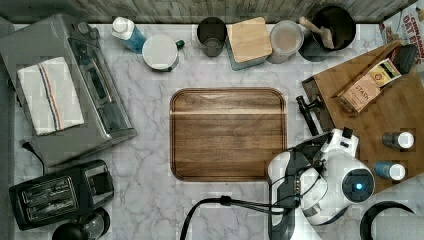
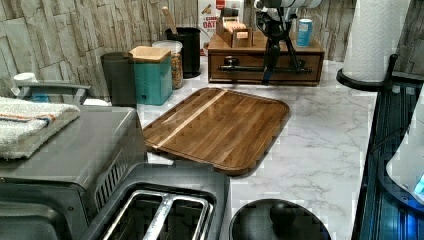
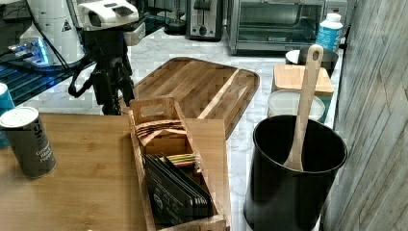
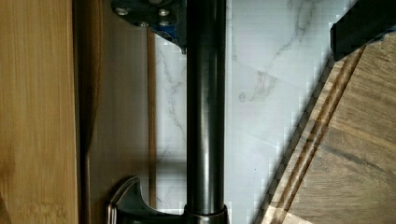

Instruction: Open the drawer.

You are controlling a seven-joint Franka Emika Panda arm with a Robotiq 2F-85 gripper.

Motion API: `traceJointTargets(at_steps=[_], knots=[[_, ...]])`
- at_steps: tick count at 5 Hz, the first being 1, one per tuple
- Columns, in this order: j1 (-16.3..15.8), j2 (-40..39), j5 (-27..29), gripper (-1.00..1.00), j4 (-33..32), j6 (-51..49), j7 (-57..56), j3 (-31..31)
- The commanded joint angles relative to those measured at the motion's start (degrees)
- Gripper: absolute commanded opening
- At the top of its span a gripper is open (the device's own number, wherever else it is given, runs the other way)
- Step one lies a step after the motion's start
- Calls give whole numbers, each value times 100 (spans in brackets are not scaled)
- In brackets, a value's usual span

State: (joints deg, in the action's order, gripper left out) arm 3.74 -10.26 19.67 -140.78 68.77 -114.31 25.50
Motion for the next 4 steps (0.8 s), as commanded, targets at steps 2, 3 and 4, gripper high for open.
traceJointTargets(at_steps=[2, 3, 4], knots=[[-148, -346, -378, 100, 483, -1185, 194, -116], [-217, -225, -207, 100, 199, -1340, 148, -292], [-469, 85, 23, 100, -446, -1089, 414, -473]])
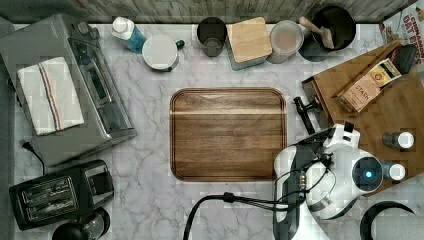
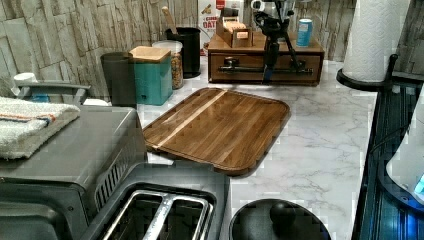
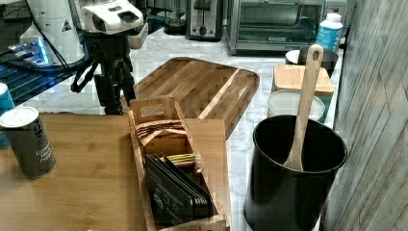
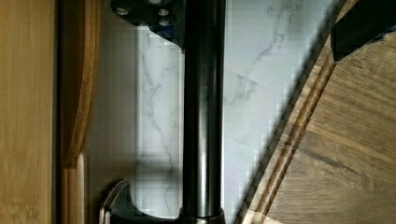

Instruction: Open the drawer.

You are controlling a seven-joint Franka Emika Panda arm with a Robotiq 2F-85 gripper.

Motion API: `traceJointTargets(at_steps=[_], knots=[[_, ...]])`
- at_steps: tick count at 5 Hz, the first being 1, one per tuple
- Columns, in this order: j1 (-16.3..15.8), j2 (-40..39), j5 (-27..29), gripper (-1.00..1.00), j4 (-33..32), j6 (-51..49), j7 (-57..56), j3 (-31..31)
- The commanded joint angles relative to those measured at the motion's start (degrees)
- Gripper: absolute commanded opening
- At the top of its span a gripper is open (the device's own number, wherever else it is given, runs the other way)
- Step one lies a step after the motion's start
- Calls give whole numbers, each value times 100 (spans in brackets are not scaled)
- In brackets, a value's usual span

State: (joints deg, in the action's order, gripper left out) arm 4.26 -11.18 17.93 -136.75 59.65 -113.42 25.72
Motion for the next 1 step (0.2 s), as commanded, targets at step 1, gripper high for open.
traceJointTargets(at_steps=[1], knots=[[-531, 509, 110, 100, -1347, -90, 689, -882]])
